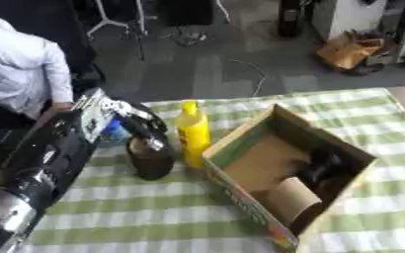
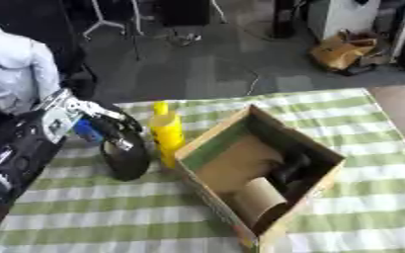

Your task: Pick up objects on the table and place them in the box.

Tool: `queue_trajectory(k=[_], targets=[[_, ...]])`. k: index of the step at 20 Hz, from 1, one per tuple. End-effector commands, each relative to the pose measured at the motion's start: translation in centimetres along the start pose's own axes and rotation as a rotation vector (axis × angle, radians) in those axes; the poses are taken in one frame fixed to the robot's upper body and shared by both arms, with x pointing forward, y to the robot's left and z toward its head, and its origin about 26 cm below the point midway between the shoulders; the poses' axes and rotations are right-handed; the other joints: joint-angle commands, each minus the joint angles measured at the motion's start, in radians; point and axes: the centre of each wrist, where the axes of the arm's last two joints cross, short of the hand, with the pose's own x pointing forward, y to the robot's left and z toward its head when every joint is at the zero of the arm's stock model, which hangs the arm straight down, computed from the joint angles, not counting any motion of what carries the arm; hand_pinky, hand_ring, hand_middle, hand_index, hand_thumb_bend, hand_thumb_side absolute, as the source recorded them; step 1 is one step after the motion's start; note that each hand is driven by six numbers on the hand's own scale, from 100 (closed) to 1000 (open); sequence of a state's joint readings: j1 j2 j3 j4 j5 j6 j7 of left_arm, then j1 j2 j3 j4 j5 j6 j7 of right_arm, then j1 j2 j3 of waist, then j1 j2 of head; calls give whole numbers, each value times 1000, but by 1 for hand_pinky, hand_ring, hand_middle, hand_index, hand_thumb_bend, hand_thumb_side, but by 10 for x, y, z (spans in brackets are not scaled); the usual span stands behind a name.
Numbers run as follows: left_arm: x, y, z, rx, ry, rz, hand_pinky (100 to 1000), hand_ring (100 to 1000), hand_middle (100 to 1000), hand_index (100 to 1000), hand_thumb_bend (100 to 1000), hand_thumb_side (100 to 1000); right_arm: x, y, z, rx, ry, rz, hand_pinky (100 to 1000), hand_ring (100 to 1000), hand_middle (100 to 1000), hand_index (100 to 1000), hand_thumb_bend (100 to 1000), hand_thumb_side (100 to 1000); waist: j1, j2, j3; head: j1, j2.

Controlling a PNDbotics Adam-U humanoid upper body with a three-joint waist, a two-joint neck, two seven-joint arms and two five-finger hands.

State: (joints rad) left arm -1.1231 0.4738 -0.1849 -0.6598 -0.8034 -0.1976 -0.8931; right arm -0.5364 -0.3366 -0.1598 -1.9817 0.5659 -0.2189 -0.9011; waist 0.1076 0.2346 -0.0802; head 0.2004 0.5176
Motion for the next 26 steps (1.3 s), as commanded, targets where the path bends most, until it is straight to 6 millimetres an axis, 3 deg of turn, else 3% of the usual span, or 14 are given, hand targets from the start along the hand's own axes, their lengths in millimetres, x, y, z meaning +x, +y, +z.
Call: queue_trajectory(k=[1,11,13,17,26], targets=[[-6,6,8,4,12,-10,1000,1000,1000,1000,709,734,4,0,-8,-25,-25,-25,824,804,684,604,100,1000,-4,-15,0,4,0],[-7,-9,-5,-45,17,-16,1000,1000,1000,1000,715,717,4,0,-8,-28,-23,-26,826,803,676,600,100,1000,-5,-13,-2,5,1],[-7,-11,-7,-51,13,-24,1000,1000,1000,1000,713,664,4,0,-8,-30,-22,-28,826,802,671,592,100,1000,-5,-13,-1,5,1],[-9,-13,-6,-54,7,-30,876,1000,1000,1000,636,562,3,-1,-9,-36,-23,-30,824,792,651,584,100,1000,-6,-13,3,4,4],[-15,-17,-6,-71,34,-19,871,1000,1000,1000,554,439,2,-2,-10,-43,-26,-38,828,785,633,574,100,1000,-10,-15,7,7,4]])
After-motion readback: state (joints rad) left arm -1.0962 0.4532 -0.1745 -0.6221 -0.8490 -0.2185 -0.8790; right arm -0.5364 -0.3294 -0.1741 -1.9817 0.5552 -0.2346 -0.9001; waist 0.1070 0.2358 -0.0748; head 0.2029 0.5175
